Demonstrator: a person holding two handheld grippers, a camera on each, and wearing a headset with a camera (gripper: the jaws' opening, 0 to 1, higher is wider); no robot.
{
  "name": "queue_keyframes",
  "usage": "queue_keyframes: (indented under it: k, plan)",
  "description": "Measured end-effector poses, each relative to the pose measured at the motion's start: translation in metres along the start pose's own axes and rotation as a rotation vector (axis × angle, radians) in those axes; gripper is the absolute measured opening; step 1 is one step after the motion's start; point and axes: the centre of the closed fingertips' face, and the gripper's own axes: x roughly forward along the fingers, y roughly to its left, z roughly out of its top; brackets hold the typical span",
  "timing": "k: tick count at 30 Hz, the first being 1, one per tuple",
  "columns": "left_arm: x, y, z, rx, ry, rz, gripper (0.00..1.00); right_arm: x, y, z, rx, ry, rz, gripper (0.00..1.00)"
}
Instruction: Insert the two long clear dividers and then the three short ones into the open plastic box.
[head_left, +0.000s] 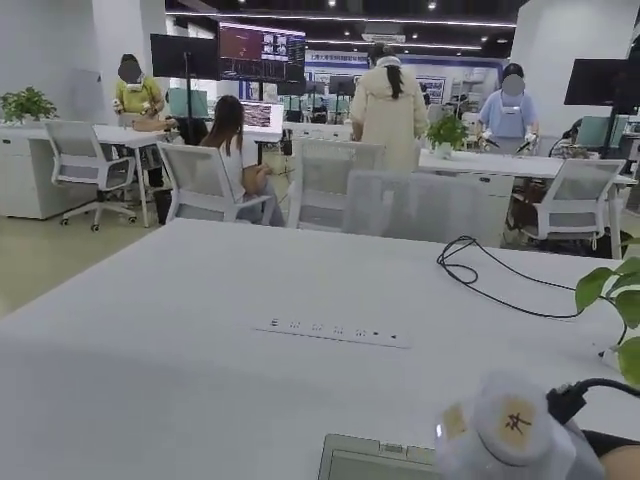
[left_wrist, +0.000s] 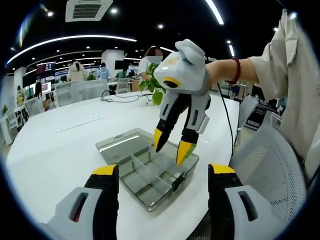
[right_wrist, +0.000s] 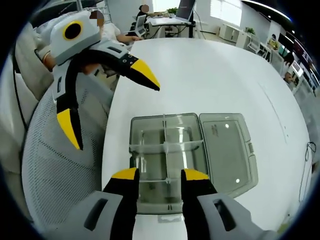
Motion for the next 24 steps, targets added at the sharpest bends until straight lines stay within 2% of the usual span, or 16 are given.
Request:
queue_keyframes:
  k: [13,24]
  plan:
    - [0.000,0.002,0.001,-0.012,-0.003,0.021,0.78,-0.029,-0.004,-0.040,0.033,0.000,-0.047,0.46]
    - [0.000,0.002,-0.002,-0.013,0.008,0.040,0.78,-0.051,-0.006,-0.078,0.073,0.020,-0.084,0.50]
